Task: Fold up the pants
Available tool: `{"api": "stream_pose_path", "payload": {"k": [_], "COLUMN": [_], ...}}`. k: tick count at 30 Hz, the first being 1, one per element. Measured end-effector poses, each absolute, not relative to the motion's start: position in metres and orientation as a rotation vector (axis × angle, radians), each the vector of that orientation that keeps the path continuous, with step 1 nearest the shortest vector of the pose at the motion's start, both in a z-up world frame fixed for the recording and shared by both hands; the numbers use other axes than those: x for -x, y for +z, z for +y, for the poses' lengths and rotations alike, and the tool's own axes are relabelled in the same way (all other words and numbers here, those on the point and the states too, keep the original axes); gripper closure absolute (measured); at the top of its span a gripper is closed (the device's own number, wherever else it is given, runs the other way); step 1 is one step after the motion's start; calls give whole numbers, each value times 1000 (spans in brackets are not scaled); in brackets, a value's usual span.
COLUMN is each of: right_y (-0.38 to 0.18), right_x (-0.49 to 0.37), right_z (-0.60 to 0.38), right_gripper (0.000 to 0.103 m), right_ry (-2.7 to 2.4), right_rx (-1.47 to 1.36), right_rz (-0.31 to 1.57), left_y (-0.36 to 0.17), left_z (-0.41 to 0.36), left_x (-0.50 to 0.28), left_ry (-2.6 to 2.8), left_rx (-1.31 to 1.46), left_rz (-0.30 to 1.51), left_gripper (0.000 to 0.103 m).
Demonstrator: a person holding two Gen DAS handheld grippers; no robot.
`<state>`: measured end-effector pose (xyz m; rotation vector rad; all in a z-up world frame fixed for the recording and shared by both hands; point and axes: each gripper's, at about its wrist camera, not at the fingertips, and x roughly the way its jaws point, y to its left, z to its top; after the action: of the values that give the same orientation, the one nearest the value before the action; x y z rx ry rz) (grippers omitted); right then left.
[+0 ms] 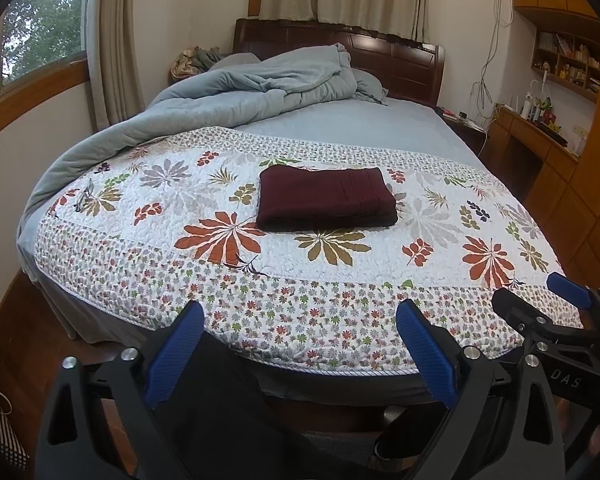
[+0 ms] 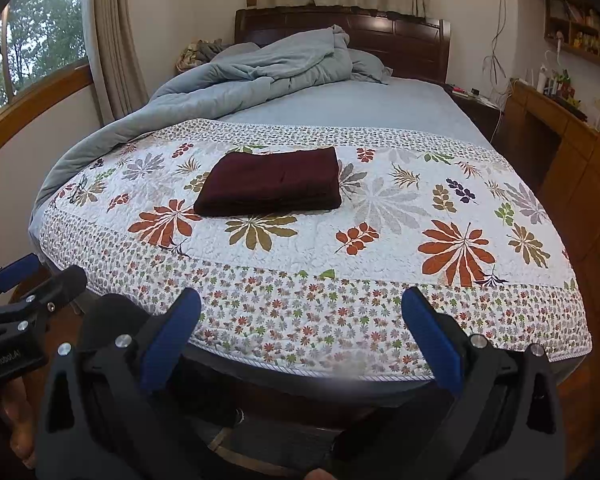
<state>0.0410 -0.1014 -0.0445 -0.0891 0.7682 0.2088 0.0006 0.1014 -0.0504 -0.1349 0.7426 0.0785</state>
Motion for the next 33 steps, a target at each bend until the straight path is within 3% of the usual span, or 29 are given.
{"api": "stream_pose_path", "payload": {"k": [33], "right_y": [-47], "right_x": [-39], "right_z": [-98], "right_gripper": [3], "right_ry": [212], "right_rx": [95], "right_rz": [776], "left_y": [-51], "left_z": [105], "left_x": [-1], "left_ry": [96], "left_rx": [129], "left_rz": [741], "left_gripper": [6]}}
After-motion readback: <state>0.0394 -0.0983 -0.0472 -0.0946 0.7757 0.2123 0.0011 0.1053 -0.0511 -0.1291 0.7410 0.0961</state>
